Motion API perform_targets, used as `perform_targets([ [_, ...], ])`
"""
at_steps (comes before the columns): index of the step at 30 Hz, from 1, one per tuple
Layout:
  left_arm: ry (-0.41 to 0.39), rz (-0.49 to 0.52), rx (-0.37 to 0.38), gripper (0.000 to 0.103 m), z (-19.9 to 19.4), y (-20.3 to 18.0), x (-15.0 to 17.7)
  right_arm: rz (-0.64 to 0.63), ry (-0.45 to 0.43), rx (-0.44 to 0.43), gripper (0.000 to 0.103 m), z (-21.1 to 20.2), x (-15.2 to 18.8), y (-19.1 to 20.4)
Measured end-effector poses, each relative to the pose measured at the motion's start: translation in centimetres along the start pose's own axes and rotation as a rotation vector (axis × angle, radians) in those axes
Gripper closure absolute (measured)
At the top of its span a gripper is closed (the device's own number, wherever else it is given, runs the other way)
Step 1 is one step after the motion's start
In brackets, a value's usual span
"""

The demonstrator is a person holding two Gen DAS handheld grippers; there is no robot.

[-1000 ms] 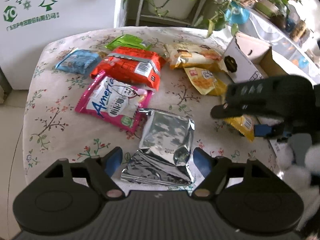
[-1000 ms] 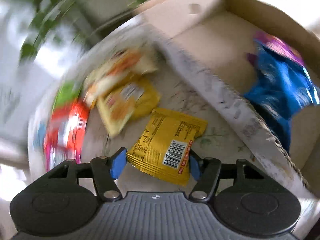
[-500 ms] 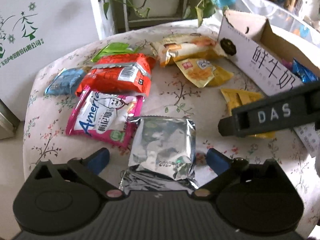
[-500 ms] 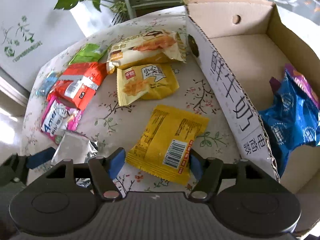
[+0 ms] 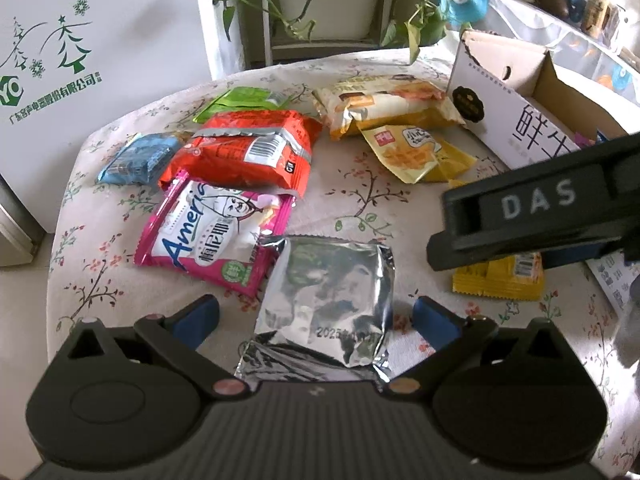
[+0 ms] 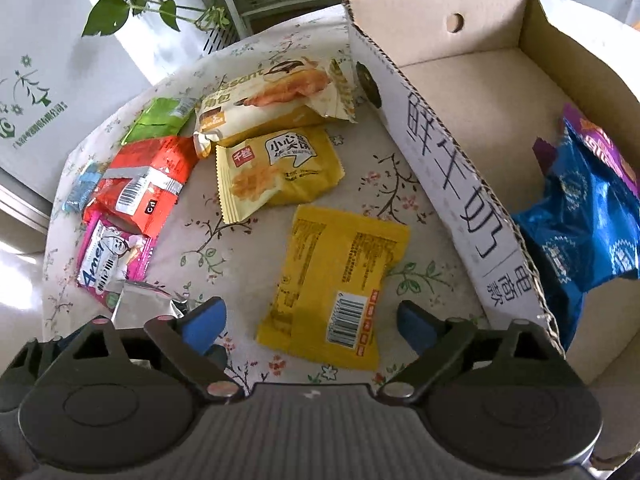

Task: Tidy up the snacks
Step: 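Grasp the silver foil packet with the left gripper while the right grasps the yellow packet, then lift the silver and yellow packets and carry both over the cardboard box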

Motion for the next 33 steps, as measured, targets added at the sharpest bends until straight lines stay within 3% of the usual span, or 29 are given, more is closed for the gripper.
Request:
perform_targets([
  [12,0.041,-0.002,-0.004,0.000,0.1,0.0,-0.4,-0.037,-0.008,0.028,0.004,0.7,-0.1,0.9],
  [16,0.046,-0.006,0.004,0.010,-0.1,-0.2,-0.6,-0.048,-0.025,0.036,0.012,0.5,-0.2,0.8],
  [18,0.038,0.003,0.002,0.020,-0.4,-0.4,-0.7,-0.062,-0.044,0.044,0.023,0.4,-0.4,0.7],
  [21,0.023,0.017,0.020,0.044,-0.9,-0.8,-1.0,-0.064,-0.055,0.038,0.037,0.1,-0.6,0.4],
  [25,0.037,-0.003,0.035,0.044,-1.2,-0.5,-1.0,-0.052,-0.039,-0.008,0.046,-0.1,-0.9,0.0],
  [33,0.045,-0.091,0.029,0.044,-2.6,1.2,-1.0,-0.048,-0.050,-0.092,0.047,-2.0,-1.2,0.0],
])
Point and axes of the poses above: each gripper's, at about its wrist camera, not at the fingertips, and z roughly the way its jaws point, y to its left, x to its underside, the point moved 3 cm from there along z, roughly the way its jaws point, and after that the axes turned 8 degrees about z, right-handed, at the moved point
